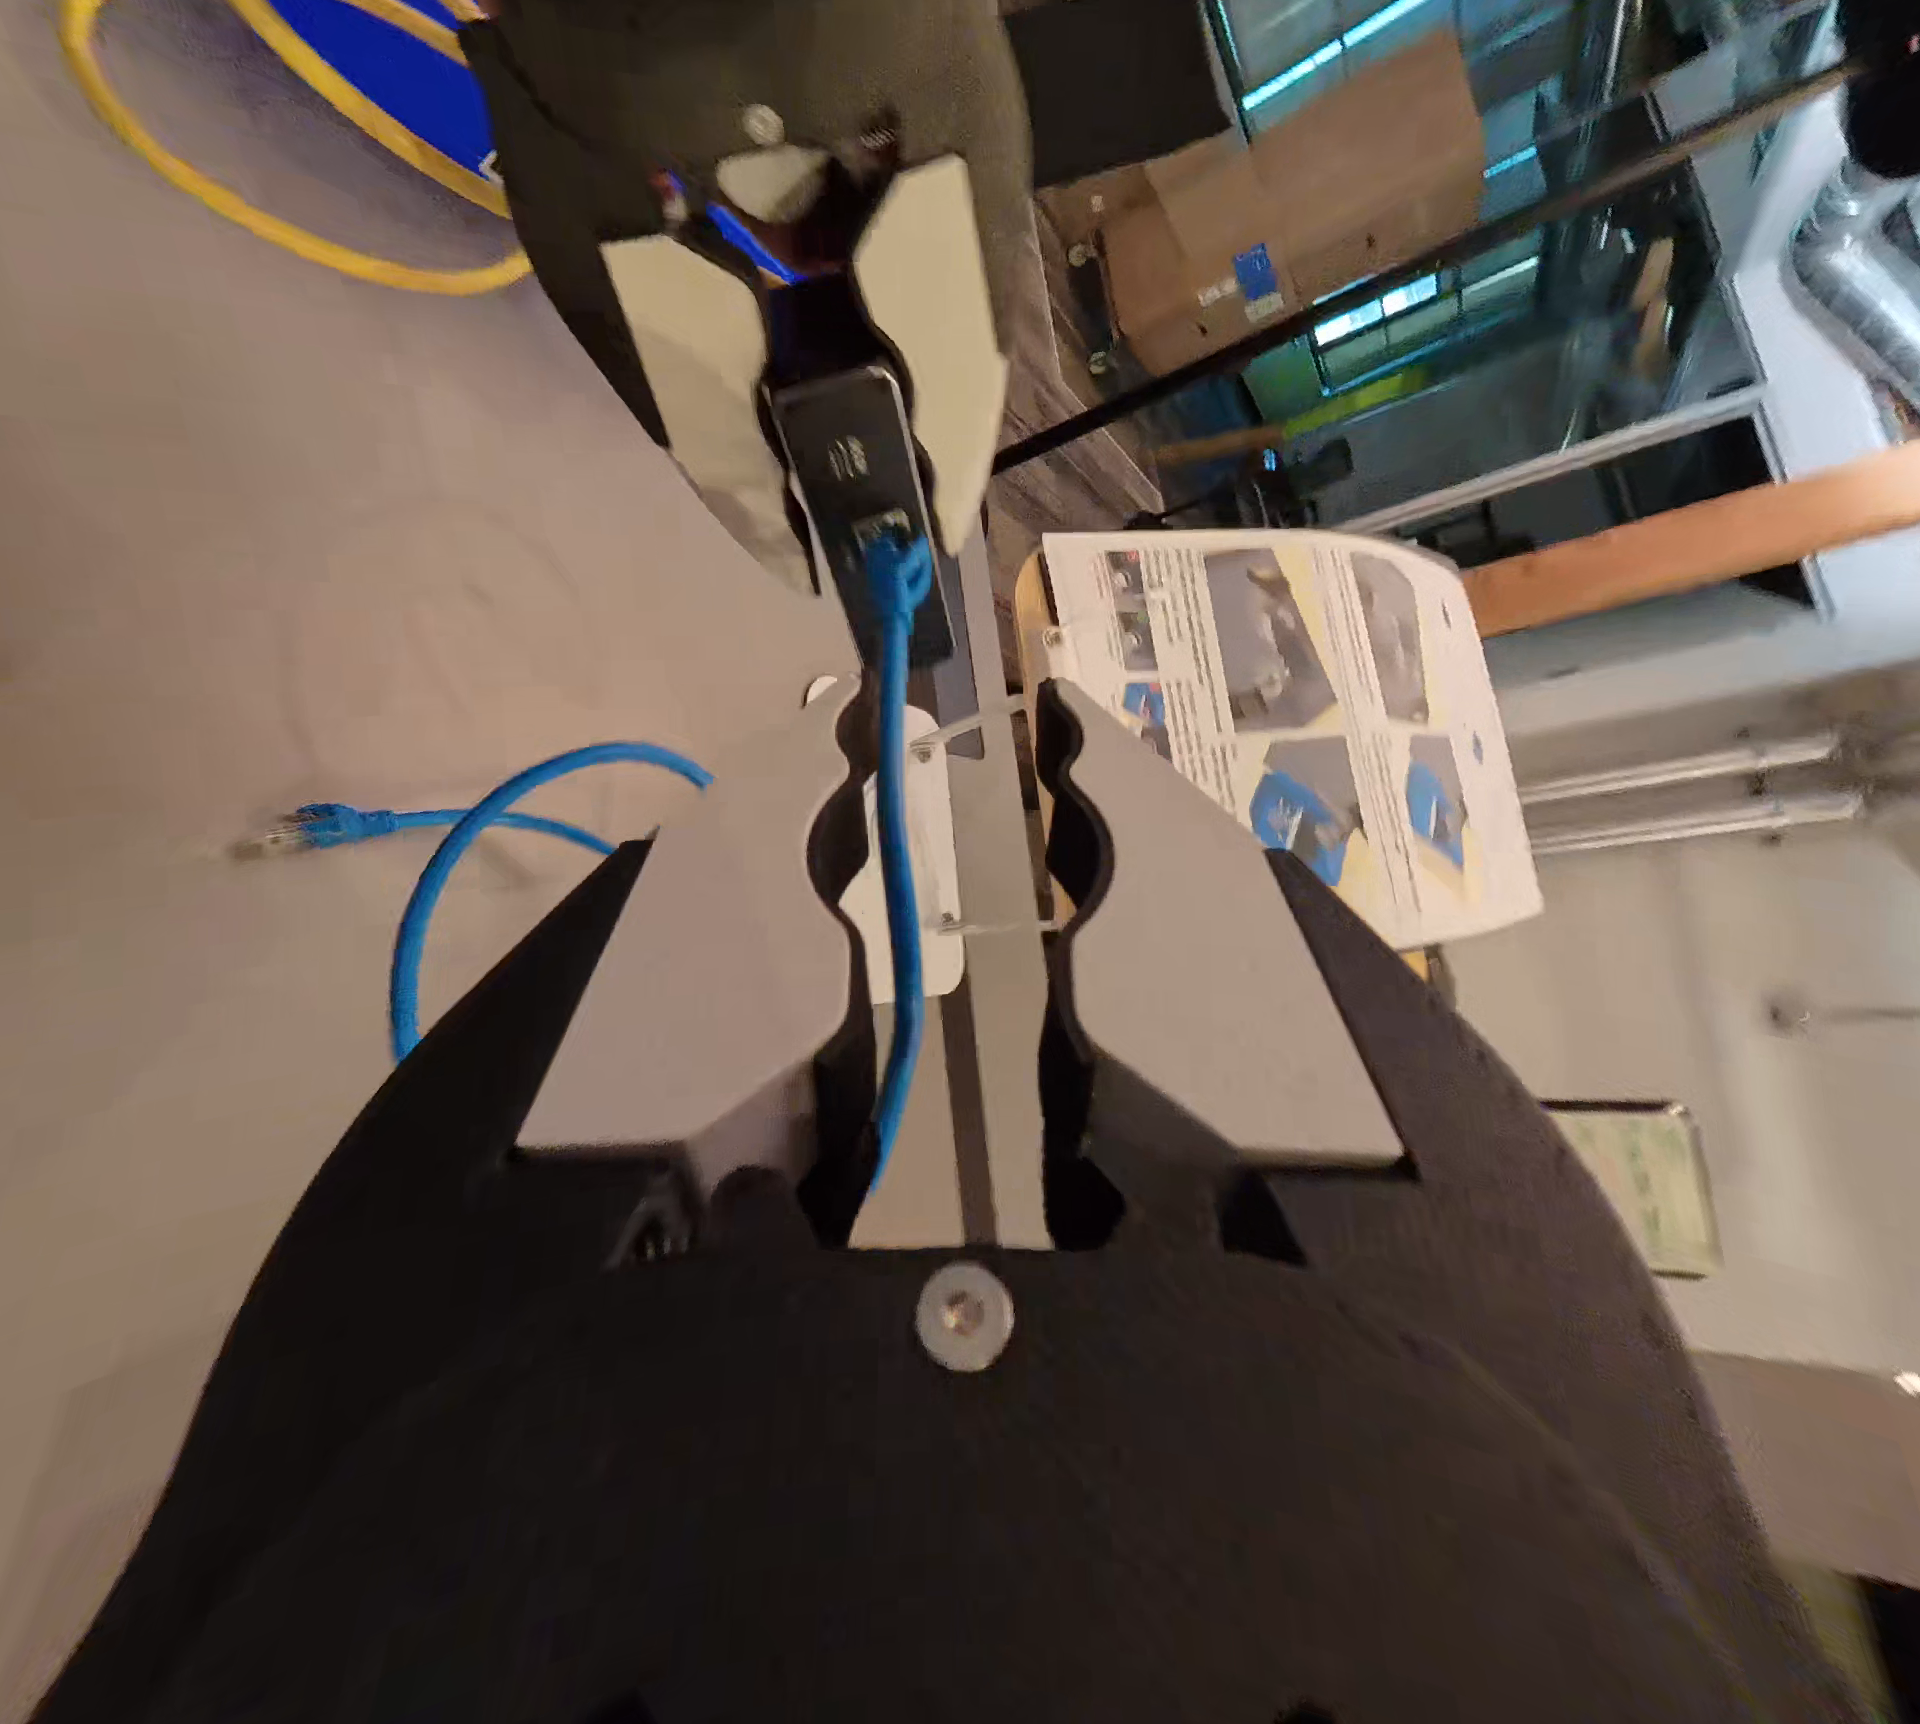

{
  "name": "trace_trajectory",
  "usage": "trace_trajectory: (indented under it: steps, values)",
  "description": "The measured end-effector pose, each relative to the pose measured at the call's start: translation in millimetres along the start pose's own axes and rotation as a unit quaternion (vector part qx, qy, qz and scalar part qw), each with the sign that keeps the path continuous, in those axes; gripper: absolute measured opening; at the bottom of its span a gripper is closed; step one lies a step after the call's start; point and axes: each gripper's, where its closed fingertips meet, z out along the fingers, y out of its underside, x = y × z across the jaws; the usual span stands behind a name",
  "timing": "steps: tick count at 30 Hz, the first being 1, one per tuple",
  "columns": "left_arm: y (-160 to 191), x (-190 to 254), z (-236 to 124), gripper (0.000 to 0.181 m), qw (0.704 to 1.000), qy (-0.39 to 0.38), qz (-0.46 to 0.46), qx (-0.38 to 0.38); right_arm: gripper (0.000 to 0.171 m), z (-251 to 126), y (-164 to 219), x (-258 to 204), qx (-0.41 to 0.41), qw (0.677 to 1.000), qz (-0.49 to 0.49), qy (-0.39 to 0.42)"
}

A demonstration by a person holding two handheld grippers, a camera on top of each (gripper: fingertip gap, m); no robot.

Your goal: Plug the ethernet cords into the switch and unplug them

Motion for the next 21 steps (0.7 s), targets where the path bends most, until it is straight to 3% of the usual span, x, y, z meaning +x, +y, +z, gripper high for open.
trace_trajectory:
  steps: [5,8,21]
  values:
    - [-2,3,-2,0.036,1.000,-0.002,0.010,-0.018,0.029,36,-6,-22,-0.033,0.996,-0.081,-0.013]
    - [-1,3,-2,0.036,0.999,-0.005,0.015,-0.028,0.017,47,-6,-23,-0.043,0.991,-0.126,0.009]
    - [-3,5,-1,0.036,0.998,-0.011,0.031,-0.044,0.011,53,-2,-24,-0.016,0.990,-0.141,-0.026]
